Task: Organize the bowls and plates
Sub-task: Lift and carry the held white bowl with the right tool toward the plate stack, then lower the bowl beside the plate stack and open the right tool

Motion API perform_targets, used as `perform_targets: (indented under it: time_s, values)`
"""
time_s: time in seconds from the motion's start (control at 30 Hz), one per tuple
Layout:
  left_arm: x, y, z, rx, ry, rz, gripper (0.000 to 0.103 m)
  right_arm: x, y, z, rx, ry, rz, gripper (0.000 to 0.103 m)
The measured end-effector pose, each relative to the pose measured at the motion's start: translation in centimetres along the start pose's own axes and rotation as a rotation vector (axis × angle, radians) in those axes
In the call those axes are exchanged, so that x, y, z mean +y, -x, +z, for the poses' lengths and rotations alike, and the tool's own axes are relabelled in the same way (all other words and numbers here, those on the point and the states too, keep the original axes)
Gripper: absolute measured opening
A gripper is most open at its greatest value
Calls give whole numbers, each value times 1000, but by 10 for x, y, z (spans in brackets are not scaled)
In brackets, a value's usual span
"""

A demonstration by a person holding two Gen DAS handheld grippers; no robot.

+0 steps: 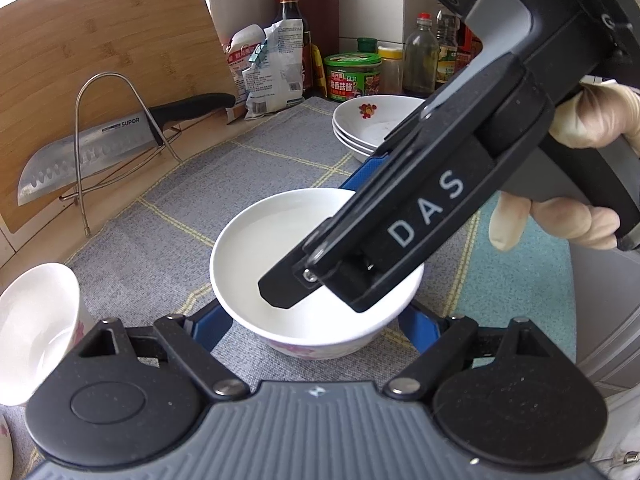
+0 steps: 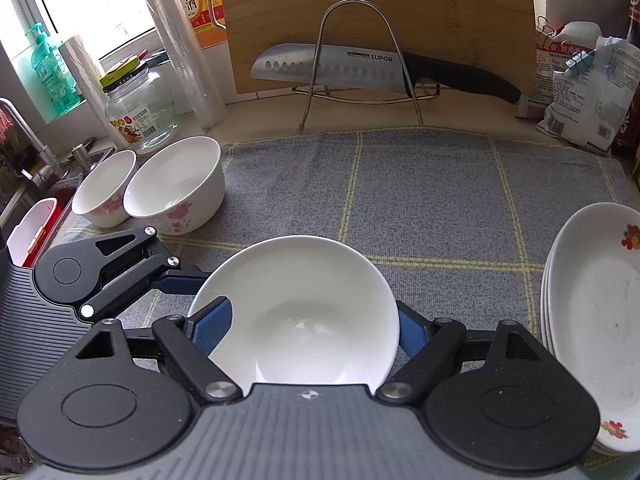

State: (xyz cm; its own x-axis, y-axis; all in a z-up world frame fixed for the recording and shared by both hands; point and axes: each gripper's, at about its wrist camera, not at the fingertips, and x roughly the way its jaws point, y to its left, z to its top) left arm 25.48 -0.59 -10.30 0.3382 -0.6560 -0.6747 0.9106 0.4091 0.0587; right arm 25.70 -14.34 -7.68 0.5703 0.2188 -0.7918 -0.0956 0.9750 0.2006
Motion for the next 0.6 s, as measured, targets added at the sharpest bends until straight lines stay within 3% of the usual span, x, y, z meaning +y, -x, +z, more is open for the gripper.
perform_targets:
  time_s: [0.3, 0.4, 0.6]
  values:
    - [4, 3, -3, 9, 8, 3, 89, 4, -6, 1, 14, 17, 9, 89]
    - [4, 3, -7, 8, 7, 15, 91, 5, -6, 0, 0, 10, 15, 103]
    - [7, 17, -18, 2, 38, 37, 97, 7, 1, -3, -48, 9, -17, 103]
